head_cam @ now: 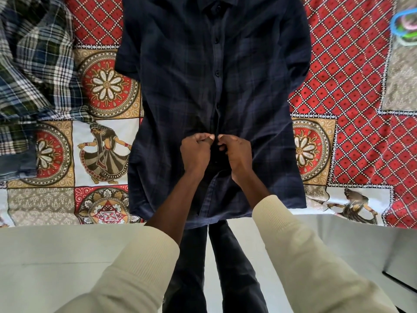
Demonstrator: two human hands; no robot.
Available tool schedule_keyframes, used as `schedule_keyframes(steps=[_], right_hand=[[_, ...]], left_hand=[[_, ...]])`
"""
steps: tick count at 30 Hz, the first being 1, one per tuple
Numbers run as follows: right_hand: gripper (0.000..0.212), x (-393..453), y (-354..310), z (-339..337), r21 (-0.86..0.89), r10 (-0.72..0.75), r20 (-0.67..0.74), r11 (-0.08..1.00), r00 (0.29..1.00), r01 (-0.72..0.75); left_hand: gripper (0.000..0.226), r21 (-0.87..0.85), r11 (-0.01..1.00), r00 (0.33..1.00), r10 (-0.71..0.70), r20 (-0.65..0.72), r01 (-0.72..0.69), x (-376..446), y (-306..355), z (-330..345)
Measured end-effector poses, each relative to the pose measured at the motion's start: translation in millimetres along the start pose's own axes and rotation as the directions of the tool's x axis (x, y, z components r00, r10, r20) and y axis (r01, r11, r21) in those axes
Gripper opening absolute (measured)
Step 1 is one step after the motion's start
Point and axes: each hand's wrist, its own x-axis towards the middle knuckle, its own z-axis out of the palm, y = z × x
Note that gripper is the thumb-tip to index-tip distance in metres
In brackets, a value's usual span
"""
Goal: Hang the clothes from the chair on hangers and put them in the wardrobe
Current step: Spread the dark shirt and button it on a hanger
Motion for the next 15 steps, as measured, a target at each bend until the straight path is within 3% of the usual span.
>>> schedule_keyframes(steps=[4,7,10,15], right_hand=[[0.017,3.1,-6.1,-5.8,0.05,0.019,-0.016,0.999,1.0,-0.018],[0.015,3.0,-4.0,-5.1,0.004,-0.052,-0.007,0.999,0.999,0.052],[0.017,4.9,1.6,0.4,-0.194,-0.199,-0.006,0.962,0.98,0.195],[0.02,5.7,3.3,6.5,-0.533,-0.425,0.06,0.751,0.903,0.389]], left_hand=[[0.005,-0.04,0.998,0.998,-0.04,0.056,0.042,1.1,3.5,-1.4],[0.012,-0.023,0.998,0.993,-0.053,0.11,0.056,1.7,5.8,-2.8],[0.019,-0.025,0.997,0.987,-0.067,0.143,0.072,0.6,9.1,-3.5],[0.012,-0.044,0.994,0.985,-0.097,0.144,0.105,6.0,13.9,-4.7]])
